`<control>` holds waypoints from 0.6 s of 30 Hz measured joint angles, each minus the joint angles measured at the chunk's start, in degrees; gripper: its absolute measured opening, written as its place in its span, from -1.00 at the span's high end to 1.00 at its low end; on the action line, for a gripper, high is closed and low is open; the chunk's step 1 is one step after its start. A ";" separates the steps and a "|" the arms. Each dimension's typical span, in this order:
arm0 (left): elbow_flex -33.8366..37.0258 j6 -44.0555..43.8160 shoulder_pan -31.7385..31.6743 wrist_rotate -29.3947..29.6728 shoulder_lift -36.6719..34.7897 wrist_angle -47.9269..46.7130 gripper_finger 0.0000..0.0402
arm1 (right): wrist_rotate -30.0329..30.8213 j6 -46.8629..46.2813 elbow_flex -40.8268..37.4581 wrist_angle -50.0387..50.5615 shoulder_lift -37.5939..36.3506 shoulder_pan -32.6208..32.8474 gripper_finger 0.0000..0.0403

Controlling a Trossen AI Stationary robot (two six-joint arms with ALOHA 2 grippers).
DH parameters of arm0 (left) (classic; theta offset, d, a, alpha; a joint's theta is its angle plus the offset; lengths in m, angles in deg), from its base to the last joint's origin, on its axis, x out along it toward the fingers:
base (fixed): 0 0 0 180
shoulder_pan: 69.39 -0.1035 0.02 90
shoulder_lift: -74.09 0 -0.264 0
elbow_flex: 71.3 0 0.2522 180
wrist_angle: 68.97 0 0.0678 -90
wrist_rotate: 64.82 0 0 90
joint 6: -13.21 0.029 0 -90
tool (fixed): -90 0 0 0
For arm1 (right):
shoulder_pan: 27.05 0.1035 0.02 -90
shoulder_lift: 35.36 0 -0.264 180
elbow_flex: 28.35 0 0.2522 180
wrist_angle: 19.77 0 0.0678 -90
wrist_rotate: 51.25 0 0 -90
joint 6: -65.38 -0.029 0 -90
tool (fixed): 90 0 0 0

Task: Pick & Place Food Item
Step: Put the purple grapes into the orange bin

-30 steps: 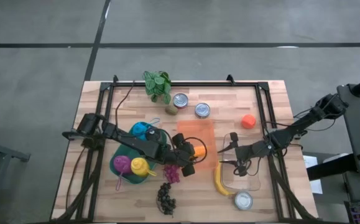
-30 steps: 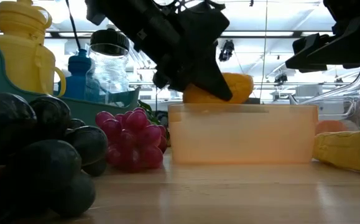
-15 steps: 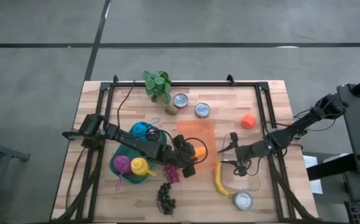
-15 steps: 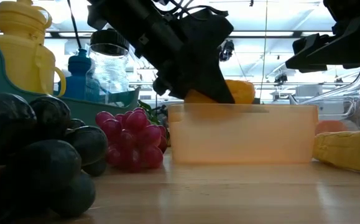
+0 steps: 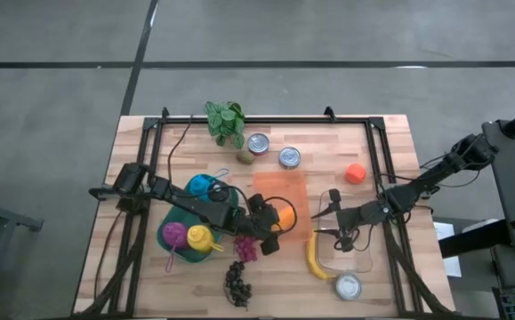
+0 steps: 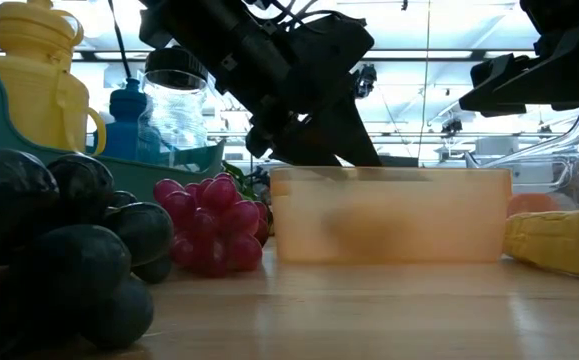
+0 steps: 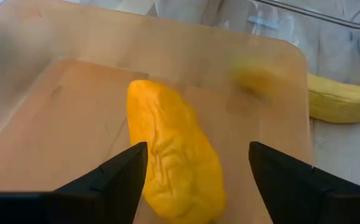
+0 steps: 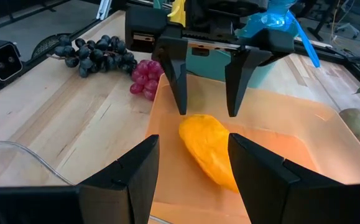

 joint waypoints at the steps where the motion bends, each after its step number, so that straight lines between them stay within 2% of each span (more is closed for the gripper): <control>1: 0.00 0.02 0.00 -0.02 0.00 0.01 -0.42 | 0.02 0.00 0.00 0.00 0.00 0.00 0.06; 14: -6.18 6.51 0.55 -0.05 -5.50 -2.07 -0.42 | 0.01 0.00 0.00 0.01 -0.02 0.02 0.06; 18: -8.07 9.61 0.52 -2.83 -9.88 -3.03 -0.42 | 0.02 0.00 0.00 0.02 -0.02 0.02 0.06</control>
